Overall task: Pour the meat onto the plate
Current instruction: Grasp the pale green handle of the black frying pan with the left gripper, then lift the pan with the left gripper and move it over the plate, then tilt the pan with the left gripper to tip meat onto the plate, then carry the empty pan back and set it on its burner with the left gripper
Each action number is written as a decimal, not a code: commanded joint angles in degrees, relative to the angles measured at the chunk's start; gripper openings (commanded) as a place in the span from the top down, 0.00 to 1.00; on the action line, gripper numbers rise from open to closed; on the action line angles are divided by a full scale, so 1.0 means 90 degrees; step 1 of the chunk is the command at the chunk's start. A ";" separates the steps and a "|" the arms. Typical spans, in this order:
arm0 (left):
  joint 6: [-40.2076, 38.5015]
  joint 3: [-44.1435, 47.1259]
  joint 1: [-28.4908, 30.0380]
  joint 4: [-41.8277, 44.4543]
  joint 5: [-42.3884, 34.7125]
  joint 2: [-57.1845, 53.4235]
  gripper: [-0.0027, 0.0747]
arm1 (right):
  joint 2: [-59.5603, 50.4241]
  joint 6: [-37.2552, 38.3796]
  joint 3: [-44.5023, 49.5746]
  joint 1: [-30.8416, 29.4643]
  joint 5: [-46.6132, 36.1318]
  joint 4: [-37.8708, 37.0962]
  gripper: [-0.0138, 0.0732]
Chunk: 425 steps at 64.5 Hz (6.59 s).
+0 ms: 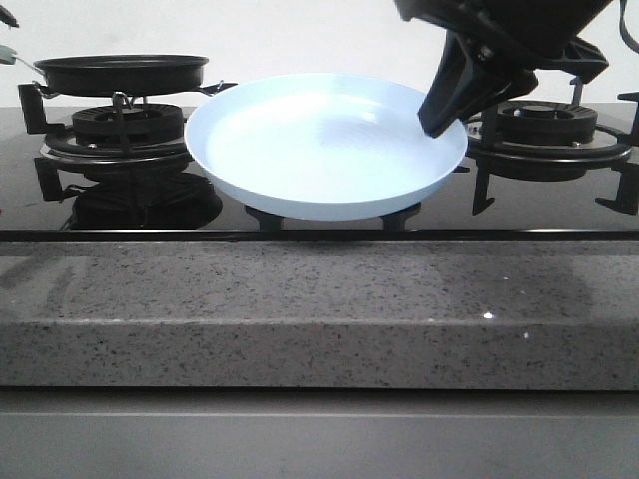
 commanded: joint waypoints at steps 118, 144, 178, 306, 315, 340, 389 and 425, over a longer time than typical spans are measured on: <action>0.1673 -0.0196 -0.0680 -0.1095 0.1153 -0.2128 0.99 | -0.0257 -0.0066 -0.0136 0.0000 -0.0255 0.0114 0.92; 0.2634 -0.0032 -0.2092 -0.0393 0.0832 -0.2661 0.99 | -0.0257 -0.0066 -0.0136 0.0000 -0.0261 0.0114 0.92; 0.5320 -0.0032 -0.3224 0.0110 0.0293 -0.2672 0.99 | -0.0257 -0.0066 -0.0136 0.0000 -0.0261 0.0114 0.92; 0.2893 -0.0620 -0.0486 -0.0955 0.1021 -0.2356 0.99 | -0.0251 -0.0066 -0.0136 0.0000 -0.0254 0.0114 0.92; 0.2389 -0.0620 0.0040 -0.1730 0.1221 -0.1931 0.99 | -0.0245 -0.0066 -0.0136 0.0000 -0.0255 0.0114 0.92; 0.2002 -0.0620 0.0463 -0.2945 0.2032 -0.0535 0.99 | -0.0245 -0.0066 -0.0136 0.0000 -0.0261 0.0114 0.92; 0.1430 -0.0620 0.0475 -0.2779 0.2070 0.0658 0.94 | -0.0245 -0.0066 -0.0136 0.0000 -0.0255 0.0114 0.92; 0.1405 -0.0620 0.0686 -0.2560 0.2361 0.0658 0.29 | -0.0245 -0.0066 -0.0136 0.0000 -0.0255 0.0114 0.92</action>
